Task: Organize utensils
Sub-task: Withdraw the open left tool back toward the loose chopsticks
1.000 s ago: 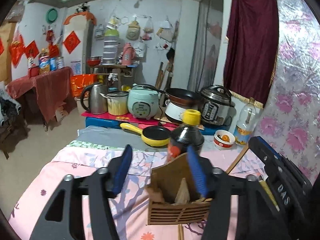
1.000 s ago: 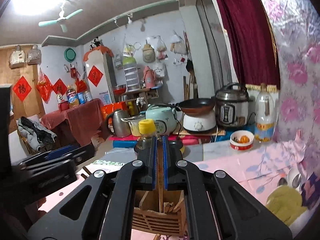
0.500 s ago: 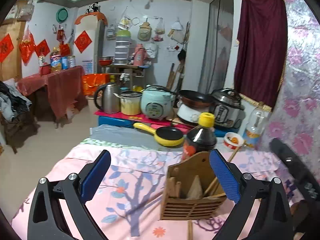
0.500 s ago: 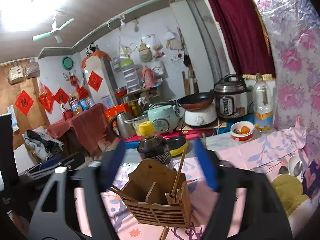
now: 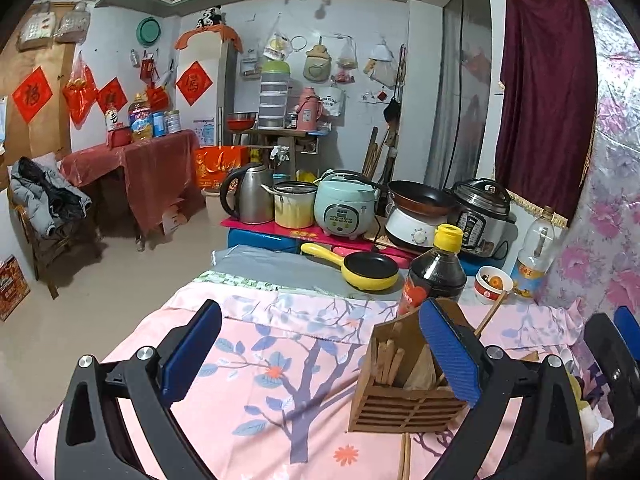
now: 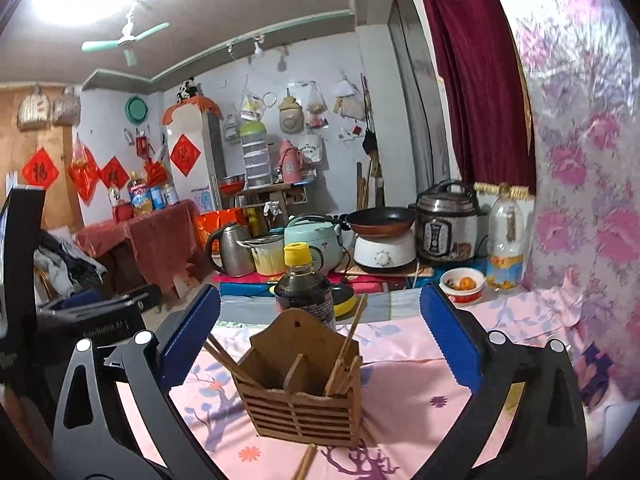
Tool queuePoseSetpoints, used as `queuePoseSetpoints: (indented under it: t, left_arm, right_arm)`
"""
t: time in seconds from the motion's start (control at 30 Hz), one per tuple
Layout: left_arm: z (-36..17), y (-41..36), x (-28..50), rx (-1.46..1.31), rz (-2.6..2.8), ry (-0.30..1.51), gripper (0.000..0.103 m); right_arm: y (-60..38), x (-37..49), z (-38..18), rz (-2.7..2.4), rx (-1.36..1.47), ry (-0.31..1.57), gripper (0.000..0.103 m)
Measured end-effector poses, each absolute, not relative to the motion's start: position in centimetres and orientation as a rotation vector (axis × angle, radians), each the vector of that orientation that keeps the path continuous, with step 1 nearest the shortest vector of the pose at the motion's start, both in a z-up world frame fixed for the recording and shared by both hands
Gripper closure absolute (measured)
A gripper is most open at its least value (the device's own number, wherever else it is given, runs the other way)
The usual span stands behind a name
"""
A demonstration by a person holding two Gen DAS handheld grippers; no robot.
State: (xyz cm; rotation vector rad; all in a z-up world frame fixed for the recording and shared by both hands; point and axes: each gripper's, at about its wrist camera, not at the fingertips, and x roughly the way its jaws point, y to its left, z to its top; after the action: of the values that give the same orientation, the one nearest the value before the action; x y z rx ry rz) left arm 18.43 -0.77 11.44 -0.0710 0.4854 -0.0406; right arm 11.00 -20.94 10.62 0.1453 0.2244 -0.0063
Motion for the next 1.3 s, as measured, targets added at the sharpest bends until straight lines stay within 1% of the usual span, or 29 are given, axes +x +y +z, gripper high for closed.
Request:
queuePoseSetpoints:
  t: [0.37,0.47,0.6,0.7,0.77,0.83,0.9,1.3]
  left_arm:
    - [12.3,0.4,12.0,-0.044,0.003,0.457,0.006]
    - [9.7,1.0,10.5,-0.048,-0.063,0.504,0.006]
    - [3.8,1.0,9.9,0.055,-0.063,0.616,0.006]
    - [-0.1,0.6,10.5,0.116,-0.058,0.732,0.006]
    - [-1.8,0.3,11.0,0.093,-0.114,0.816,0.006]
    - [-2.6,-0.2,10.8,0.096,-0.157,0.85,0.006]
    - [-3.1,-1.3,10.4,0.14,-0.179,0.852,0.006]
    - [-6.9,-6.2,9.0,0.316,-0.298,0.919,0.006]
  right_arm:
    - [-20.5,4.2,11.6,-0.017,0.089,0.241,0.006]
    - [-20.8,2.0,11.4,-0.032,0.073,0.253,0.006]
    - [-22.5,-0.3,7.9,-0.054,0.065,0.285,0.006]
    - [-24.5,0.4,3.4,-0.075,0.104,0.396,0.006]
    - [-25.9,2.5,1.0,-0.063,0.195,0.543,0.006]
    - [-27.3,3.8,-0.6,0.002,0.333,0.639,0.006]
    - [-28.1,4.1,-1.3,0.017,0.402,0.666,0.006]
    - [-28.8,4.5,-2.0,-0.019,0.443,0.704,0.006]
